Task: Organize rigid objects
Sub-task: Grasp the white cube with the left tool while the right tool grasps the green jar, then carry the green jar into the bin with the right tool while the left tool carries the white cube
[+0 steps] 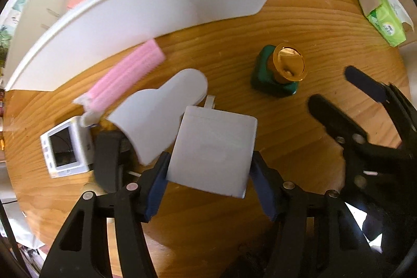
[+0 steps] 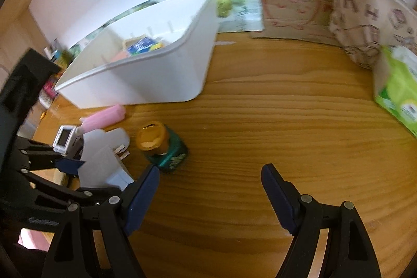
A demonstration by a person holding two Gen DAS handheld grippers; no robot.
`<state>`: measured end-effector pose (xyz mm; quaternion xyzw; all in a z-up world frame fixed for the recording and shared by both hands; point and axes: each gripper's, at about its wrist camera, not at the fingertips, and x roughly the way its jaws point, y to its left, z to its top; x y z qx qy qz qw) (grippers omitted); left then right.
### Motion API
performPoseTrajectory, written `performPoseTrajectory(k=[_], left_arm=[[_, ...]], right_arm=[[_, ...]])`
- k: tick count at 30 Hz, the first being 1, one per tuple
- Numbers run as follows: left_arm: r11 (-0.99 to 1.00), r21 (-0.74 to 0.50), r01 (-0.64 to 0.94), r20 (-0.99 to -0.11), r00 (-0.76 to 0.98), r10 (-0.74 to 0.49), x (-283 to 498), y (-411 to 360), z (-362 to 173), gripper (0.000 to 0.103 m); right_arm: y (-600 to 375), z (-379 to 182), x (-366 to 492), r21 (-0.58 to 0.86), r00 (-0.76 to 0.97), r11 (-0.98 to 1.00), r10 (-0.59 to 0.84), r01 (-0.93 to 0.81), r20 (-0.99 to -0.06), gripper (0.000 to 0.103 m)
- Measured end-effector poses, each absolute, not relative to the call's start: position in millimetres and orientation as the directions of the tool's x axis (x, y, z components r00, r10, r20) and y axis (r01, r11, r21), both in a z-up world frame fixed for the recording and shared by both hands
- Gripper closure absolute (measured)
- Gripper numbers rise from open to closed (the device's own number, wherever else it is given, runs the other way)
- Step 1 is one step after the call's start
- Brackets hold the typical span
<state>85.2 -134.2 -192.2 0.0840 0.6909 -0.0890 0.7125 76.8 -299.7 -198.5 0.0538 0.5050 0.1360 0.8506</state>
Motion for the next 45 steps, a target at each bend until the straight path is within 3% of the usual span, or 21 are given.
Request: performPoseTrajectory(k=[20, 22, 27, 45], left_arm=[[0.985, 0.052, 0.165, -0.962, 0.275, 0.005, 51.7, -75.6, -122.4, 0.042], [0.986, 0.060, 0.154, -0.957, 0.290, 0.013, 51.6, -67.0, -123.1, 0.042], [0.989, 0.065, 0.135, -0.947, 0.320, 0.018, 53.1, -66.9, -123.5, 0.042], [0.979, 0.095, 0.180, -0.893, 0.450, 0.004, 64.4, -47.3, -86.0, 0.042]], right_arm=[[-234.6, -217.0, 96.5, 0.208, 0.375, 0.922, 0.329, -0.328, -0.867, 0.023], [-231.9, -216.5, 99.1, 0.189, 0.384, 0.927, 0.312, -0.324, -0.869, 0.028], [-230.7, -215.1, 106.6, 0.153, 0.402, 0.942, 0.269, -0.298, -0.875, 0.055], [-202.6, -168.9, 98.5, 0.149, 0.439, 0.944, 0.272, -0.293, -0.856, 0.056]])
